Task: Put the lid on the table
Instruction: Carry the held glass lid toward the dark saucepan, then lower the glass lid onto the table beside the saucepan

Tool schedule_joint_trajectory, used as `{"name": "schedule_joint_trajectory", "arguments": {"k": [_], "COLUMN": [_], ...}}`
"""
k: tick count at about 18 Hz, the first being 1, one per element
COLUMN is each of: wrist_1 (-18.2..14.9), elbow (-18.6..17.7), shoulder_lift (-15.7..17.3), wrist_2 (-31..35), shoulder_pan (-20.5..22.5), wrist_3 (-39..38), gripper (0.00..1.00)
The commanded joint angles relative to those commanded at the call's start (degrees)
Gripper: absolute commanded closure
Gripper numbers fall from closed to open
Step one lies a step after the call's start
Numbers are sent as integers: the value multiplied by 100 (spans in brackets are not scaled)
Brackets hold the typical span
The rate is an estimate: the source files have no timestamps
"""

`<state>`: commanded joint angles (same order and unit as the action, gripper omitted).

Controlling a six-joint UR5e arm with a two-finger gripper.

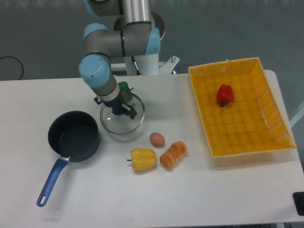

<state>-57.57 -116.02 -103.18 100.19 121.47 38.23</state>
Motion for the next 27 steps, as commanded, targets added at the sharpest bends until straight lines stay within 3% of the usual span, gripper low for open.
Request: {"name": "schedule_joint_trajectory", "arguments": {"k": [27], "wrist_1": [79], "elbow": [703], "shoulder_lift": [-659], "wrist_2": [97], "shoulder_pan": [-352], "wrist_3": [-729], "gripper": [59]}}
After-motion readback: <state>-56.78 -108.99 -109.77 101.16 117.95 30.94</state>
